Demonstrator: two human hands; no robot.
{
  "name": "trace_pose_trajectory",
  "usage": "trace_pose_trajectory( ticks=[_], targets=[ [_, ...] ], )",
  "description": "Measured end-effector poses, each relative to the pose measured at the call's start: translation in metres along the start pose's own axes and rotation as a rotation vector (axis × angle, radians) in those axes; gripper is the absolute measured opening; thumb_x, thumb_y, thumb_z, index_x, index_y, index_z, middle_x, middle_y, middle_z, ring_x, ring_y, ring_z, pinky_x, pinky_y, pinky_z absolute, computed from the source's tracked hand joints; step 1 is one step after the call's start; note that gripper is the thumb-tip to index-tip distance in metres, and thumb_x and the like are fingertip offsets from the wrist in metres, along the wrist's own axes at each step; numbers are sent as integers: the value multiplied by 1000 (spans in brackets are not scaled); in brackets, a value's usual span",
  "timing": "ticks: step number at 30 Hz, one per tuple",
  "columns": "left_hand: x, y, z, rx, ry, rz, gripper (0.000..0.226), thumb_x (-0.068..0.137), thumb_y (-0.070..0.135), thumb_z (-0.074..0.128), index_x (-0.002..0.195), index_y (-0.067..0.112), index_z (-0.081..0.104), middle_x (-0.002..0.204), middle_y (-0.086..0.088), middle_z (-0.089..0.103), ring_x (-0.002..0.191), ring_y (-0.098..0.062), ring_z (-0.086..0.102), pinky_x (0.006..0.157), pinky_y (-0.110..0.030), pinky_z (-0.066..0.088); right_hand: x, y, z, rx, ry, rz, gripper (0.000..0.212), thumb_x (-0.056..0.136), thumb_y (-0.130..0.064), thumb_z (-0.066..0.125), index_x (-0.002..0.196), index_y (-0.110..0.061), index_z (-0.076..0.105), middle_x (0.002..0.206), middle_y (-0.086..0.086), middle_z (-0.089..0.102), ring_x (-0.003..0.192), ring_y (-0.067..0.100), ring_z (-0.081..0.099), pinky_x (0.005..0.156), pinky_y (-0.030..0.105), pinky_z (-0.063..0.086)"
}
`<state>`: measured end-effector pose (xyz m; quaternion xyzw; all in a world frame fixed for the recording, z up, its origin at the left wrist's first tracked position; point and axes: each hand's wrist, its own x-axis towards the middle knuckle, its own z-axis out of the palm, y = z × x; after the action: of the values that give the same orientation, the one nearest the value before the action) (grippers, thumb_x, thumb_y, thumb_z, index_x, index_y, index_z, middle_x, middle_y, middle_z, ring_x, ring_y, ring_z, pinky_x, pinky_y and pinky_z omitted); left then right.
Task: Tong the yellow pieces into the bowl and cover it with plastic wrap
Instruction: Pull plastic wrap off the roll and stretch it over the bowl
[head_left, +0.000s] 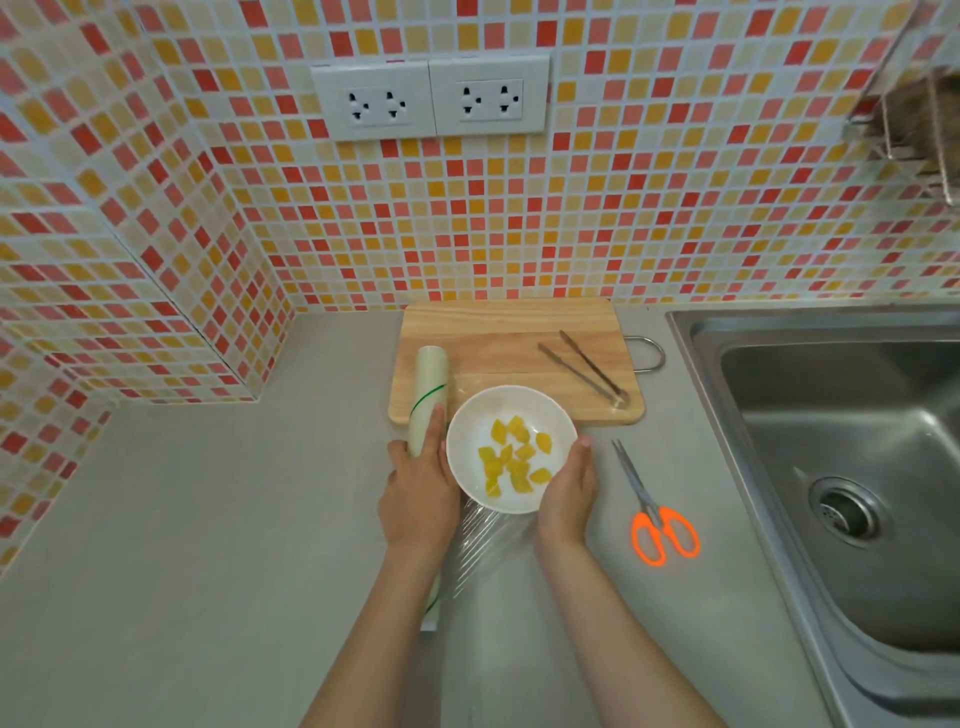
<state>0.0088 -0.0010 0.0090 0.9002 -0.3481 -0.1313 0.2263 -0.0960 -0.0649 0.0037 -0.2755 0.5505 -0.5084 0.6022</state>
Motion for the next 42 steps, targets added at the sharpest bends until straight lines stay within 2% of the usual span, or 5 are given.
trace_pose_trajectory(
  ticks=[7,23,29,35,42],
  targets=[
    [1,-2,-1,-35,3,-2,46,96,49,22,142,51,15,120,-9,37,90,-37,57,81,-44,45,10,-1,-7,-108,-118,-29,44,97,-40,37,136,-23,46,137,-1,52,123,16,51,107,38,40],
    [11,-24,-12,-351,-205,56,54,97,31,20,139,60,5,110,-8,42,90,-21,44,85,-33,33,19,-3,-13,-282,-56,-102,33,96,-18,36,107,-12,67,103,12,70,99,29,64,91,47,52],
    [19,-45,-28,-637,-321,154,79,93,14,50,144,45,-2,145,16,21,131,-3,25,107,-24,20,21,-6,-17,-342,-12,-122,33,96,-18,35,104,-12,67,97,9,69,96,30,64,88,46,53],
    [5,-50,-32,-822,-281,8,89,86,32,65,130,67,-4,134,-3,48,116,-19,56,99,-37,45,19,-9,-17,-363,-22,-149,30,96,-18,37,94,-18,66,89,4,66,94,29,62,85,43,52],
    [0,-45,-28,-882,-310,69,72,91,29,58,128,67,10,155,17,21,137,-12,36,113,-44,33,7,-25,-36,-529,-108,-369,27,96,-16,39,97,-6,64,100,11,65,95,26,59,80,33,46]
  ],
)
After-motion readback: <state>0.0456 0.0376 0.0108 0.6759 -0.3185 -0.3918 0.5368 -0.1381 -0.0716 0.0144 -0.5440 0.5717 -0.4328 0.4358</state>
